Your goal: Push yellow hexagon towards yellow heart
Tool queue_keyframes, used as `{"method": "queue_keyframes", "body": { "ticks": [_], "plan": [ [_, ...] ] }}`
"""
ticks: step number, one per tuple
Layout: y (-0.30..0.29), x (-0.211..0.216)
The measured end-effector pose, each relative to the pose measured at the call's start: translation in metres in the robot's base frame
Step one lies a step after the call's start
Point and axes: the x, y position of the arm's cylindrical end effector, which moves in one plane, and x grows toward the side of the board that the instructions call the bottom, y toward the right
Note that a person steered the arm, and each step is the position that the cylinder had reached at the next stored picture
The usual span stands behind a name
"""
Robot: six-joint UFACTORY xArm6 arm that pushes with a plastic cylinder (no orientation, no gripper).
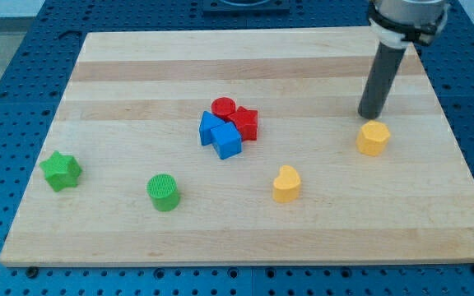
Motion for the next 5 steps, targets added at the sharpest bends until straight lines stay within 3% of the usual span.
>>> {"method": "queue_keyframes", "body": {
  "ticks": [3, 5],
  "plan": [
    [-0.054, 0.087],
    [0.009, 0.026]
  ]
}}
